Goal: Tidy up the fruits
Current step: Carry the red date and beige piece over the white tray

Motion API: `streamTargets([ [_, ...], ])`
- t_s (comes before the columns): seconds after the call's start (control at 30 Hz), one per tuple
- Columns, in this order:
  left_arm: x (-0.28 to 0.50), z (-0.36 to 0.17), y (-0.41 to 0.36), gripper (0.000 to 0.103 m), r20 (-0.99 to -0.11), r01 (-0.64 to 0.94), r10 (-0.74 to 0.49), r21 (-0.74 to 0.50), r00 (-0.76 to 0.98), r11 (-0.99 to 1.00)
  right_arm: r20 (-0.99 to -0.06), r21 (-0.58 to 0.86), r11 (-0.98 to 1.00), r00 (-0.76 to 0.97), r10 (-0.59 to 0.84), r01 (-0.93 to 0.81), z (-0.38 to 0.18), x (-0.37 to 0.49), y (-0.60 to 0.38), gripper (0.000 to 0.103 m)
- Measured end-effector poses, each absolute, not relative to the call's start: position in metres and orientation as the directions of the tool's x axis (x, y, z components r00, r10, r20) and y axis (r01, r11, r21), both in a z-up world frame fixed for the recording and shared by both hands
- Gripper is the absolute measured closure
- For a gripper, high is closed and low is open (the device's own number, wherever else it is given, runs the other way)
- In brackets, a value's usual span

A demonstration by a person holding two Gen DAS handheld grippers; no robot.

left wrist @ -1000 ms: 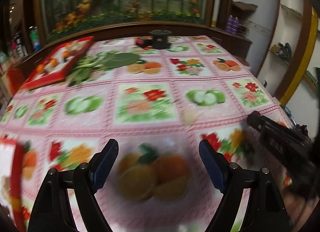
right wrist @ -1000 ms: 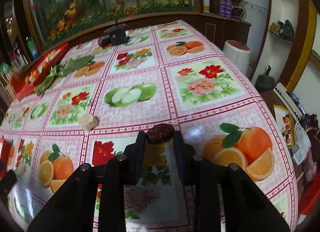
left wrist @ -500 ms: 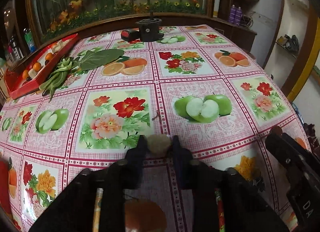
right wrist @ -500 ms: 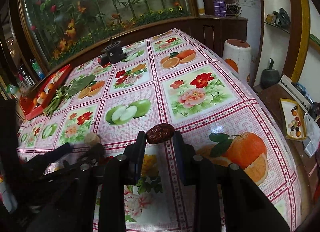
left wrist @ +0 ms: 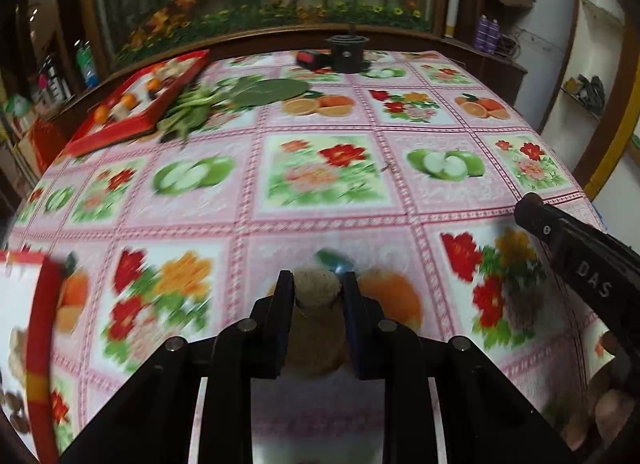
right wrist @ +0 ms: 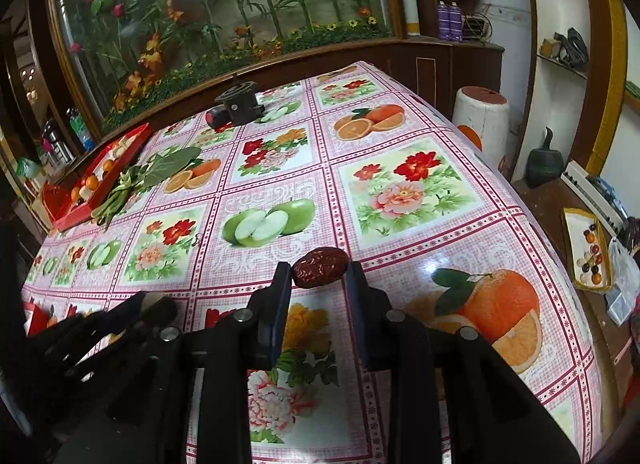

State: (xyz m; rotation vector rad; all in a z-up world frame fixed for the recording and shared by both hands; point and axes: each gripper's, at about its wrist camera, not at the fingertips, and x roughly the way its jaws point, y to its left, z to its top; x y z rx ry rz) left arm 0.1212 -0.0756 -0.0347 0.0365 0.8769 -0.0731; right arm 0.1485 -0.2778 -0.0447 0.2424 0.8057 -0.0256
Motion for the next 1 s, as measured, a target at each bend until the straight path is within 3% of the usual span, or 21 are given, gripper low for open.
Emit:
streamTargets([
  [1.0, 0.022, -0.008, -0.011, 0.080, -0.727, 0.011, -0.067, -0.081, 0.683, 0.997, -0.721, 0.078, 0.996, 0.688, 0.086, -0.043, -0.017, 0.027, -0.177, 0.073],
])
